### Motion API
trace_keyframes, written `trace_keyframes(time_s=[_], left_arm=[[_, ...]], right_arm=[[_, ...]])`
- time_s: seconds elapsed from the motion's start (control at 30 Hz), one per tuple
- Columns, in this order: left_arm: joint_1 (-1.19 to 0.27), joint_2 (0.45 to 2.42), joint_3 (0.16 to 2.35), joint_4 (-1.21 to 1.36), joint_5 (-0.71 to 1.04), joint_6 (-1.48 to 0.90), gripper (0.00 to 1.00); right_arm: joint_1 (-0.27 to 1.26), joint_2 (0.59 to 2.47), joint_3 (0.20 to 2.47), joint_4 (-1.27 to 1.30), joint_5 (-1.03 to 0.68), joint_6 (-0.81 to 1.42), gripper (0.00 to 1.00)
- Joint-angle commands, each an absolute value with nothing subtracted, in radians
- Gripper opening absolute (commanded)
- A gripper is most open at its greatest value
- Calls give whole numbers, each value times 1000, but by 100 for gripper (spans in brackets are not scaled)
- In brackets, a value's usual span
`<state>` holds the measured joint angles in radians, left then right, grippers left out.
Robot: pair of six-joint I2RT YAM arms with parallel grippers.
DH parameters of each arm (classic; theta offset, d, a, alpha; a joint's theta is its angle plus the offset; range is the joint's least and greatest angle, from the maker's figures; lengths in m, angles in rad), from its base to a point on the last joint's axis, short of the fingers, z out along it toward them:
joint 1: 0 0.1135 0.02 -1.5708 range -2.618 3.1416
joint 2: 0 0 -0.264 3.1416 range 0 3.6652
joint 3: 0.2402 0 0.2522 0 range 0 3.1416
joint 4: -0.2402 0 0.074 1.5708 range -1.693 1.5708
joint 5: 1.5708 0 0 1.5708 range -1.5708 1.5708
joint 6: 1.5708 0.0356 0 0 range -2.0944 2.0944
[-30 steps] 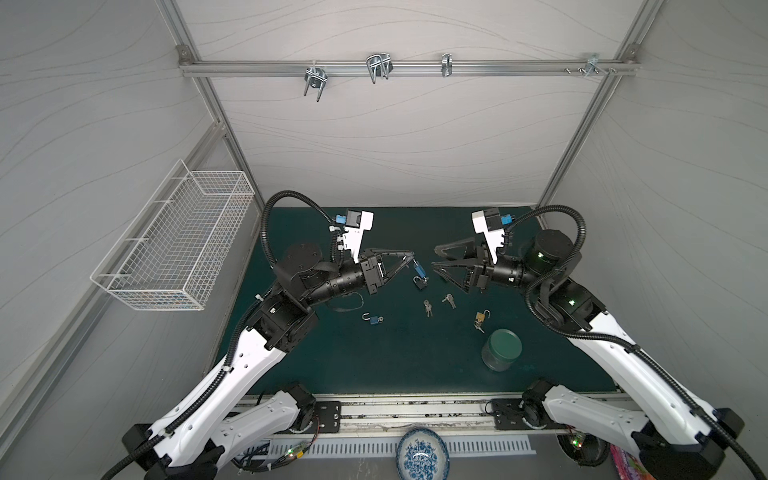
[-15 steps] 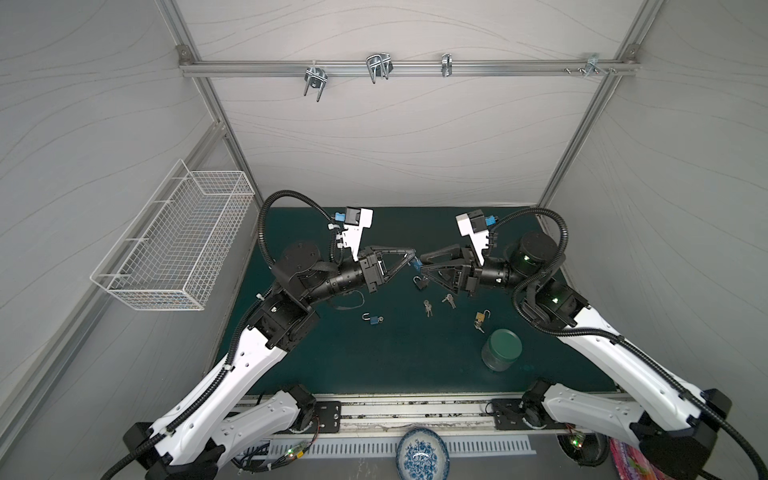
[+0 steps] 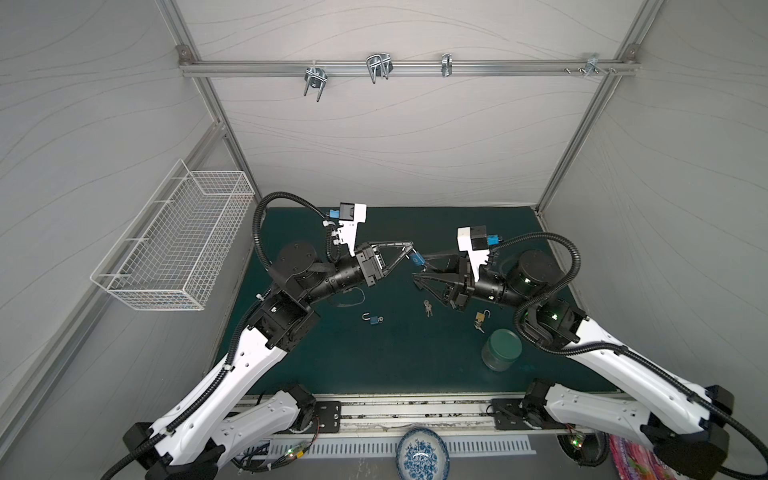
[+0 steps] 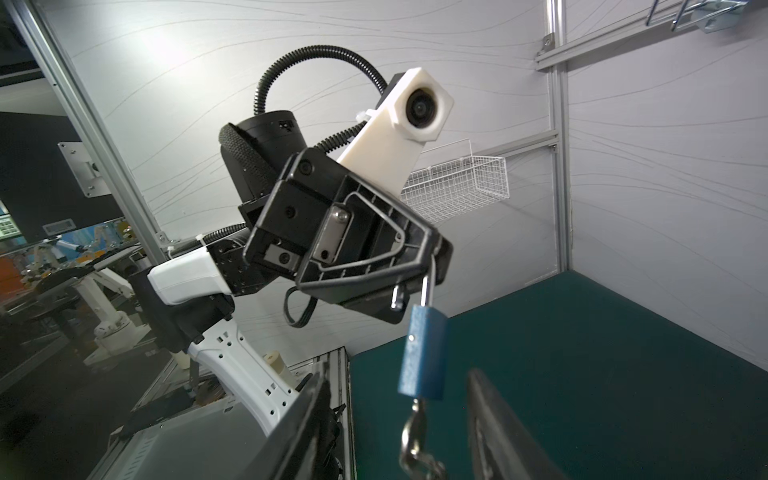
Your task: Lock with the key
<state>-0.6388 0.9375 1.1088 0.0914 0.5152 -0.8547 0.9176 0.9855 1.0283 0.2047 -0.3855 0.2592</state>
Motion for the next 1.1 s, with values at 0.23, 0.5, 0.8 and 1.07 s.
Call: trace_keyframes(time_s=[0.23, 0.5, 0.8, 1.07], left_arm=[[-639, 931, 1110, 192, 505, -886, 0], [-640, 939, 1106, 198, 515, -889, 0], [-639, 934, 1105, 202, 519, -892, 0], [-639, 938, 1102, 206, 527, -900, 0]], right_arm=[[931, 980, 1029, 271, -318, 218, 48], [931, 979, 1041, 272, -312, 218, 43], [931, 987, 1058, 267, -305, 225, 41], [931, 992, 1074, 264, -305, 231, 37]])
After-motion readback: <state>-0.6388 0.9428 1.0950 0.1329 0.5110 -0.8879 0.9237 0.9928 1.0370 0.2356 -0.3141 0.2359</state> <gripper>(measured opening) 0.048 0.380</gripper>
